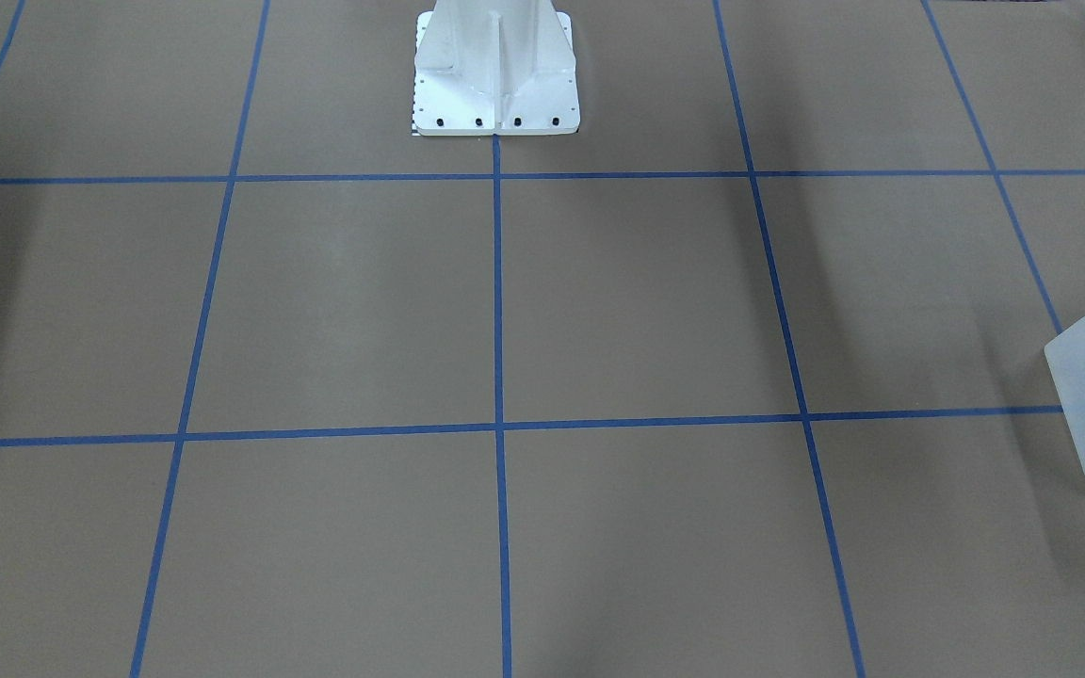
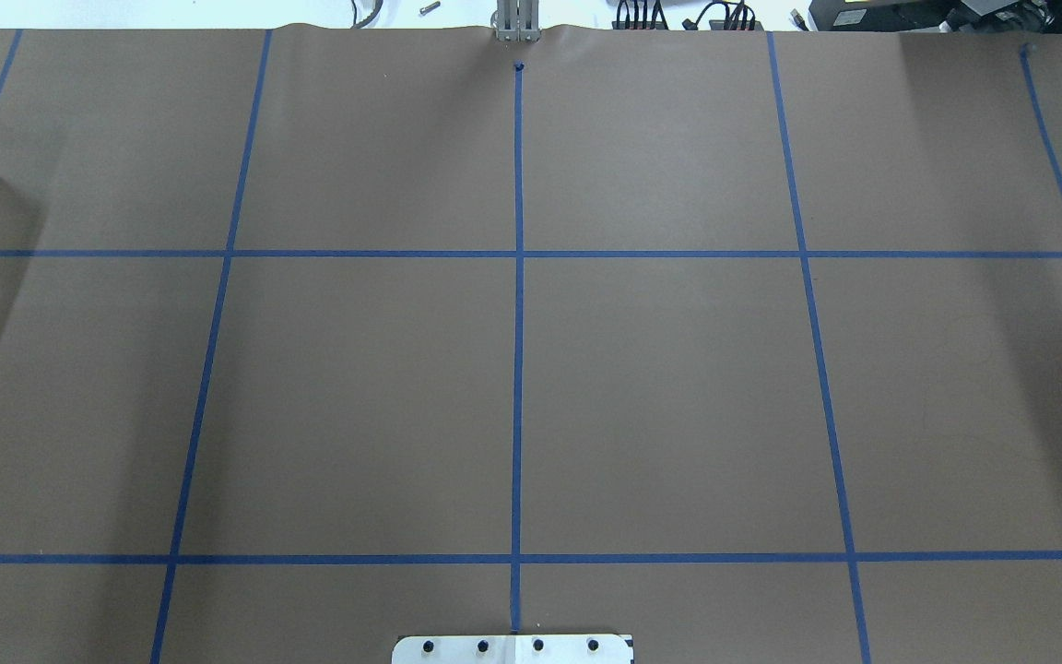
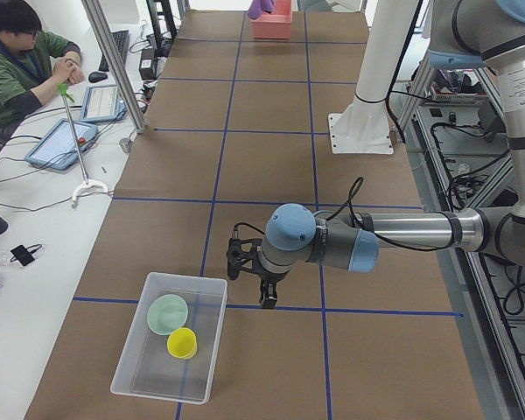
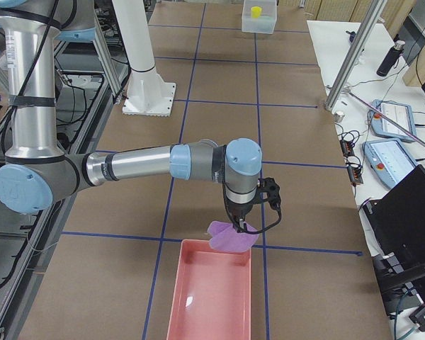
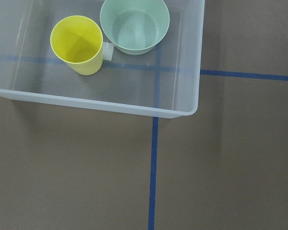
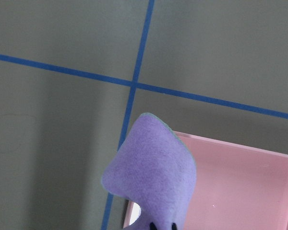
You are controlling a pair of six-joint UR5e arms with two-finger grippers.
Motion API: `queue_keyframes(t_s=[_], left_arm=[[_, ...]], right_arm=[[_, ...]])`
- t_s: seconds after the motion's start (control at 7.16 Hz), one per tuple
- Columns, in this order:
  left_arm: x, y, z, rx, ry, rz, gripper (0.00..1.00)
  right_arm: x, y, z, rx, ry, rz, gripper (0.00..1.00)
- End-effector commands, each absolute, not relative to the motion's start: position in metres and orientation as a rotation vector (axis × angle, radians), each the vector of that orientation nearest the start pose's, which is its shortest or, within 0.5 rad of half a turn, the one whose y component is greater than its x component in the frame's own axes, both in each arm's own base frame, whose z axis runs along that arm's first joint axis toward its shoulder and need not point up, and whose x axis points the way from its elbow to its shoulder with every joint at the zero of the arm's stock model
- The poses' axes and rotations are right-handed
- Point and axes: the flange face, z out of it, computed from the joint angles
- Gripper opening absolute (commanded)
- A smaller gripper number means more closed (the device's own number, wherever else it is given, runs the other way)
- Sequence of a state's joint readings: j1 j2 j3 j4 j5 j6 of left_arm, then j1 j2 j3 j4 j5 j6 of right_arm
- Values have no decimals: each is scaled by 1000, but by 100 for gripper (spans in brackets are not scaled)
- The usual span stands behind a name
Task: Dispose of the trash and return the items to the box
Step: 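Release the purple cloth into the pink bin with the right gripper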
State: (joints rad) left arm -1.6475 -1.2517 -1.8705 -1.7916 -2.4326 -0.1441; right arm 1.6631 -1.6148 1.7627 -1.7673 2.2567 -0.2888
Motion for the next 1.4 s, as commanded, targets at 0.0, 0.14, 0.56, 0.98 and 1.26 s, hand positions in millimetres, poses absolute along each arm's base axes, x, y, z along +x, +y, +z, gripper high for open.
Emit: queue_keyframes(t_s=[0.0, 0.14, 0.56, 0.98, 1.26], left_arm=[[-86, -364, 615, 166, 865, -117, 99], [-85, -366, 614, 169, 865, -114, 99], [-85, -366, 614, 171, 865, -112, 99], [-85, -366, 615, 171, 865, -108, 99], [-85, -364, 616, 168, 865, -109, 99]], right_arm=[[120, -412, 683, 36, -646, -179, 0], [118, -383, 718, 44, -638, -177, 0], [117, -376, 763, 47, -641, -128, 0], [111, -386, 741, 114, -702, -111, 100], [105, -402, 673, 147, -806, 65, 100]])
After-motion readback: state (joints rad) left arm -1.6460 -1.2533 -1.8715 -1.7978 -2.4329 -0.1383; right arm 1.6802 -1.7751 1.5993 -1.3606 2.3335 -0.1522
